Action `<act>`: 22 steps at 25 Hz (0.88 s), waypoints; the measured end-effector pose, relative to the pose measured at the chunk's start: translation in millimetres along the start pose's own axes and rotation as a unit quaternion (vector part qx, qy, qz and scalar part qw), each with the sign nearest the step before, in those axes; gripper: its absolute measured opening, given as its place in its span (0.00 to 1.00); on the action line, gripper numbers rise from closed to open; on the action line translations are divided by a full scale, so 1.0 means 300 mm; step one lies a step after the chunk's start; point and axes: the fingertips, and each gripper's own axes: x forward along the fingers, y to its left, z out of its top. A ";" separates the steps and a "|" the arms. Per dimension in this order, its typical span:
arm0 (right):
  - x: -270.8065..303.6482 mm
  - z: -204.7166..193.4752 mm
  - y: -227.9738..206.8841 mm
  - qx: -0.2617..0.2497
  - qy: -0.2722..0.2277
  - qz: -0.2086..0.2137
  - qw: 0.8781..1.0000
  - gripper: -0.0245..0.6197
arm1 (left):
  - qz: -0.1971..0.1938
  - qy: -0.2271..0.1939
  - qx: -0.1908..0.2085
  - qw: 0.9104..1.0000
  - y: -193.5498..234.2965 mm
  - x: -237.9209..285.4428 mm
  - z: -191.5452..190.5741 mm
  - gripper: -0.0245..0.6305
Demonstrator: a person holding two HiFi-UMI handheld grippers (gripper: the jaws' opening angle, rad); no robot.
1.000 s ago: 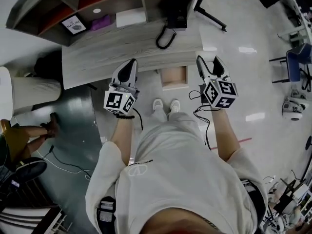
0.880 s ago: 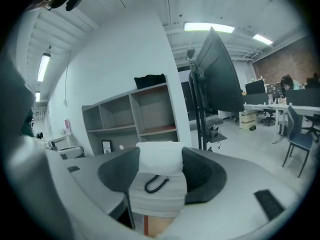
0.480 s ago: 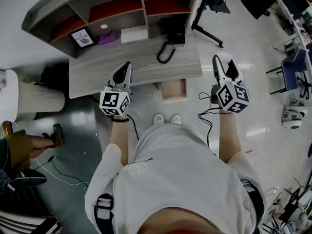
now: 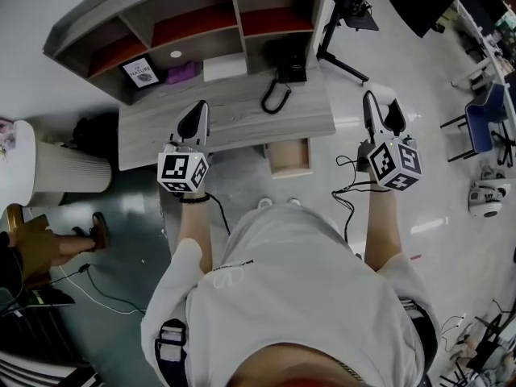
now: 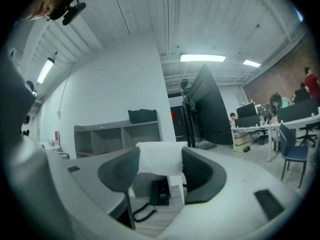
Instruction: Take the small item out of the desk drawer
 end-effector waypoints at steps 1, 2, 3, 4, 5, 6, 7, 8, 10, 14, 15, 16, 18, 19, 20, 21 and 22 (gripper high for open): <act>-0.001 0.005 -0.002 0.001 -0.002 0.000 1.000 0.44 | 0.002 -0.001 0.000 1.000 0.004 0.000 0.006 0.04; -0.003 0.009 -0.005 0.003 -0.003 -0.001 1.000 0.44 | 0.003 -0.002 0.001 1.000 0.005 -0.001 0.011 0.04; -0.005 0.013 -0.008 0.004 -0.004 -0.001 1.000 0.44 | 0.004 -0.003 0.001 1.000 0.005 0.000 0.017 0.04; -0.006 0.017 -0.012 0.005 -0.006 -0.001 1.000 0.44 | 0.004 -0.005 0.002 1.000 0.003 0.000 0.023 0.04; -0.007 0.022 -0.015 0.006 -0.008 -0.002 1.000 0.44 | 0.004 -0.006 0.002 1.000 0.002 0.001 0.028 0.04; -0.008 0.026 -0.017 0.008 -0.010 -0.002 1.000 0.44 | 0.004 -0.007 0.003 1.000 0.001 0.000 0.032 0.04; -0.009 0.031 -0.019 0.010 -0.012 -0.002 1.000 0.44 | 0.005 -0.008 0.003 1.000 0.002 -0.001 0.035 0.04; -0.011 0.035 -0.020 0.010 -0.014 -0.002 1.000 0.44 | 0.005 -0.010 0.003 1.000 0.004 -0.003 0.039 0.04; -0.013 0.046 -0.023 0.011 -0.016 -0.003 1.000 0.44 | 0.008 -0.012 0.003 1.000 0.008 -0.008 0.046 0.04; -0.019 0.059 -0.038 0.012 -0.021 -0.006 1.000 0.44 | 0.010 -0.016 0.004 1.000 0.005 -0.012 0.056 0.04; -0.019 0.060 -0.042 0.012 -0.021 -0.007 1.000 0.44 | 0.010 -0.017 0.004 1.000 0.003 -0.012 0.058 0.04; -0.020 0.062 -0.046 0.012 -0.022 -0.007 1.000 0.44 | 0.011 -0.018 0.004 1.000 0.001 -0.012 0.060 0.04; -0.018 0.066 -0.052 0.011 -0.023 -0.009 1.000 0.44 | 0.011 -0.019 0.005 1.000 -0.001 -0.009 0.064 0.04; -0.017 0.068 -0.054 0.010 -0.023 -0.009 1.000 0.44 | 0.011 -0.020 0.005 1.000 -0.003 -0.007 0.066 0.04; -0.015 0.070 -0.056 0.010 -0.023 -0.010 1.000 0.43 | 0.011 -0.021 0.005 1.000 -0.004 -0.005 0.070 0.04; -0.013 0.073 -0.059 0.010 -0.024 -0.011 1.000 0.43 | 0.011 -0.022 0.005 1.000 -0.004 -0.003 0.073 0.04; -0.011 0.076 -0.062 0.010 -0.026 -0.012 1.000 0.43 | 0.012 -0.023 0.005 1.000 -0.004 -0.001 0.075 0.04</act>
